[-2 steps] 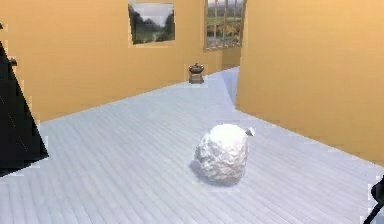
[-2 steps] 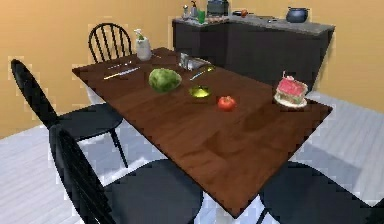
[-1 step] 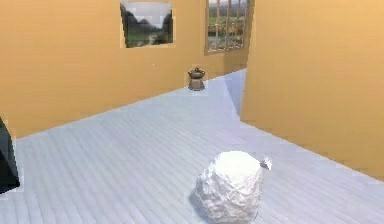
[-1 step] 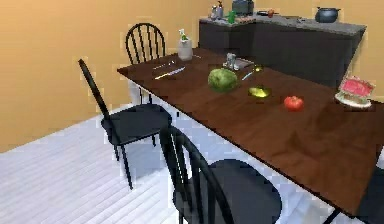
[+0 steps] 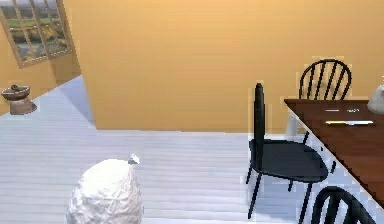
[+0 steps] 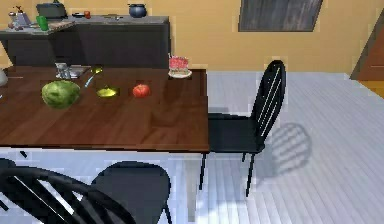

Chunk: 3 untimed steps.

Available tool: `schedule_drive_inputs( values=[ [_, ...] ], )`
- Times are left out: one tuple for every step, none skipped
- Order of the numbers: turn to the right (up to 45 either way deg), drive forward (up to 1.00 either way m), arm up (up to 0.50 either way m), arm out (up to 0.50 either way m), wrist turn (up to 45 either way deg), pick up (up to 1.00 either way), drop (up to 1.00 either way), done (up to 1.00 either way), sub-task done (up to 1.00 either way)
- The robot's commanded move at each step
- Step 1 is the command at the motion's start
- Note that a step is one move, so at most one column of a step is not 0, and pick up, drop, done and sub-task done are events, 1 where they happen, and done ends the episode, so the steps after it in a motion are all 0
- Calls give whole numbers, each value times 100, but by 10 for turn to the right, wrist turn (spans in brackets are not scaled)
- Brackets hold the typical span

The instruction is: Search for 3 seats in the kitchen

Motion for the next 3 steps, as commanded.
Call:
schedule_drive_inputs(
  values=[
    [0, 25, 0, 0, 0, 0, 0, 0, 0],
    [330, 0, 0, 0, 0, 0, 0, 0, 0],
    [0, 0, 0, 0, 0, 0, 0, 100, 0]
  ],
)
